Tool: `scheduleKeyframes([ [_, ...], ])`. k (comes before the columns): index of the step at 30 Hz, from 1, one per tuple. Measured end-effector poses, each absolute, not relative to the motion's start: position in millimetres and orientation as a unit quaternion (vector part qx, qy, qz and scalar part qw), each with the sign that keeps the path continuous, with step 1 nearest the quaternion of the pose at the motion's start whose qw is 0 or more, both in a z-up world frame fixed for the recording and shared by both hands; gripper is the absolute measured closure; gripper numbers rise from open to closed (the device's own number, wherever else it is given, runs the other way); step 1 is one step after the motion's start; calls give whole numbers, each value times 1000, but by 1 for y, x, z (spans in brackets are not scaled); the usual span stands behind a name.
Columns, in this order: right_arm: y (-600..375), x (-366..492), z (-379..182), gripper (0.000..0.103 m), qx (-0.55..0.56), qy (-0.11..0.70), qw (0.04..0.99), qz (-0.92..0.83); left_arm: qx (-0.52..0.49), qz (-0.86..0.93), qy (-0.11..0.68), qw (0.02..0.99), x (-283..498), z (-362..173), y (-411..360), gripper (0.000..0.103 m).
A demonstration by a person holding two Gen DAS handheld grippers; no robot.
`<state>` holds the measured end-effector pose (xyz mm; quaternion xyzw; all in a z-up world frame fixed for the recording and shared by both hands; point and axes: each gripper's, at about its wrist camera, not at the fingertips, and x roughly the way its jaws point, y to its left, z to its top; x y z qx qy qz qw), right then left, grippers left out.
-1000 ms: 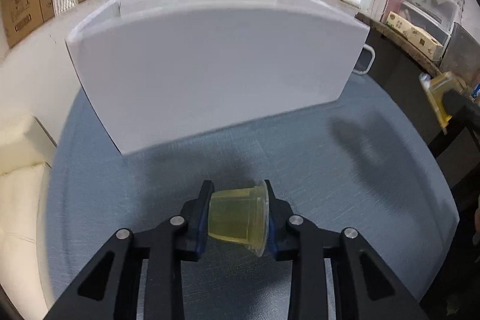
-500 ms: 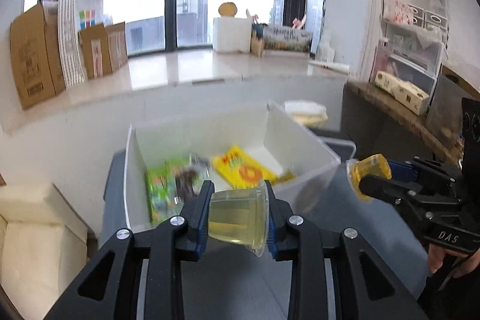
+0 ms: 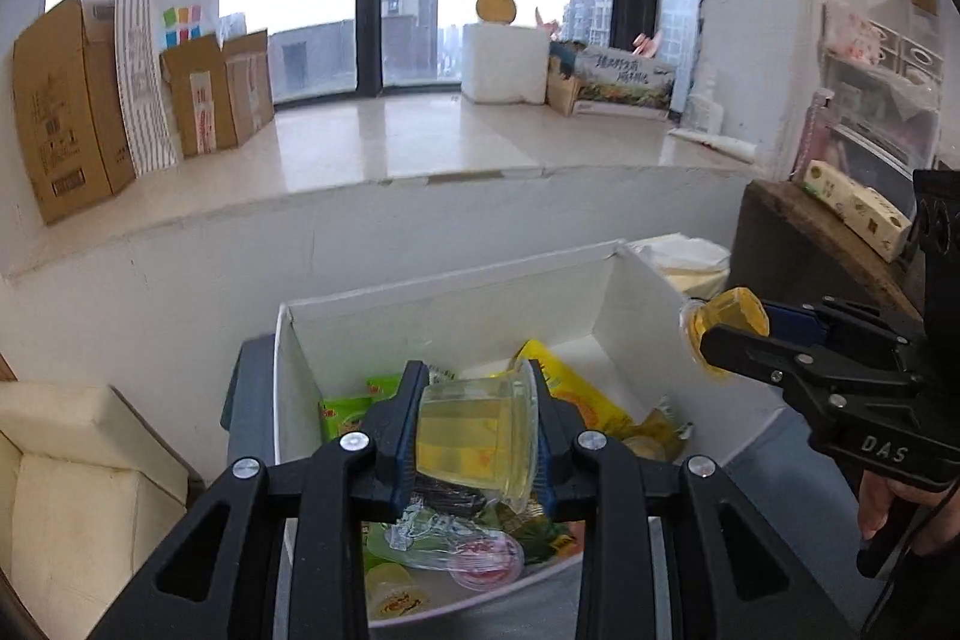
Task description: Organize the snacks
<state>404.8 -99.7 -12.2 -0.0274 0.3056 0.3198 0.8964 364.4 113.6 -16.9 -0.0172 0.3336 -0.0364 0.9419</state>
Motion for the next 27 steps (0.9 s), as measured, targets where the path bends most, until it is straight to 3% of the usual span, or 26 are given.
scheduleKeyframes([
  [2,-95,414,-24,62,-36,325,891,316,-25,-26,352,935,372,-29,119,64],
  [3,-92,419,-31,61,-46,334,889,310,-24,-11,355,935,374,-34,122,43],
  [4,-90,421,-36,46,-56,340,889,302,-26,-5,356,934,372,-38,123,11],
  [5,-89,424,-39,24,-64,346,889,292,-32,-5,354,935,371,-40,126,0],
  [7,-94,426,-42,12,-56,342,895,279,-36,-7,349,936,368,-41,130,0],
  [11,-91,429,-41,8,-69,348,897,265,-42,1,365,930,368,-42,135,0],
  [20,-81,404,-33,7,-77,330,903,262,-96,-1,333,938,339,-21,143,0],
  [27,-102,357,-19,7,-65,317,910,261,-40,42,311,949,278,-5,109,0],
])
